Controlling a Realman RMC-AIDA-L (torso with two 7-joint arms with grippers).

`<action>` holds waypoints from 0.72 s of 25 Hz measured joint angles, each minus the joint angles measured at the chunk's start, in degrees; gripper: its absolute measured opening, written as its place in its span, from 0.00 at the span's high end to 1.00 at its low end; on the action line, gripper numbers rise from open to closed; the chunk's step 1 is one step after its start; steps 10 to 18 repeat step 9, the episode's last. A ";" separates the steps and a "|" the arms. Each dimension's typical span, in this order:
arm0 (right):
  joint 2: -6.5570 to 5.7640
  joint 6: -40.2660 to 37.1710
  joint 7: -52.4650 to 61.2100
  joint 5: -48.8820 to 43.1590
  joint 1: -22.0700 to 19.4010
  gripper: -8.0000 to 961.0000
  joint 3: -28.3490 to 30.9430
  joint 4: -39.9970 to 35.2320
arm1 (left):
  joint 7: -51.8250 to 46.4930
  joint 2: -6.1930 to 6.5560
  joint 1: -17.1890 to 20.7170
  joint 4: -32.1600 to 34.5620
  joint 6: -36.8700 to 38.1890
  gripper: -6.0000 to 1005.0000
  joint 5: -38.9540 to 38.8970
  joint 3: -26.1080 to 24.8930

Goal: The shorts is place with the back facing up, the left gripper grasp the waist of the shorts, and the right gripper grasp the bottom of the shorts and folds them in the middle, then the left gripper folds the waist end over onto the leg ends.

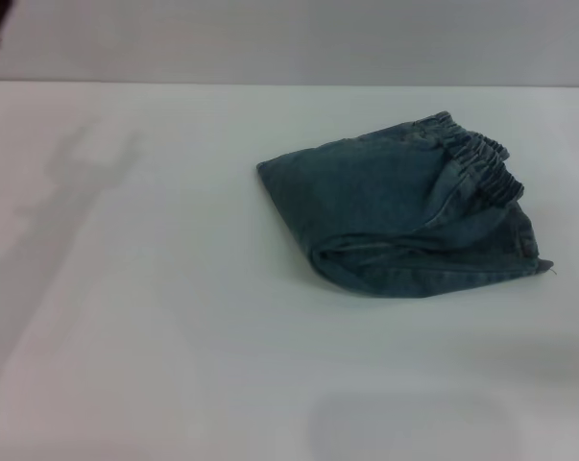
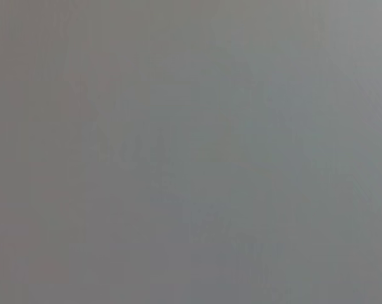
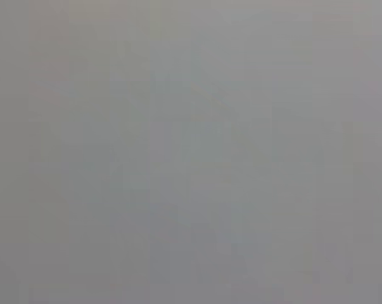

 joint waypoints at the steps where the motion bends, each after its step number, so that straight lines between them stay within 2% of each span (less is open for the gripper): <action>1: 0.03 0.00 -1.69 3.18 -0.08 0.35 0.02 0.91 | 2.18 0.00 0.06 -1.92 2.38 0.17 -1.96 -0.17; 3: 0.03 0.01 -5.17 10.22 -0.07 0.35 0.06 3.21 | 6.55 -0.12 0.22 -5.68 6.36 0.17 -6.32 -0.36; 7: -0.22 0.93 -8.69 18.32 0.03 0.35 0.25 5.32 | 9.11 -0.26 0.41 -8.31 8.92 0.17 -9.71 -0.27; 18: -0.32 2.20 -9.95 19.34 -0.05 0.35 0.93 5.16 | 9.29 -0.32 0.43 -9.32 9.47 0.17 -10.21 0.18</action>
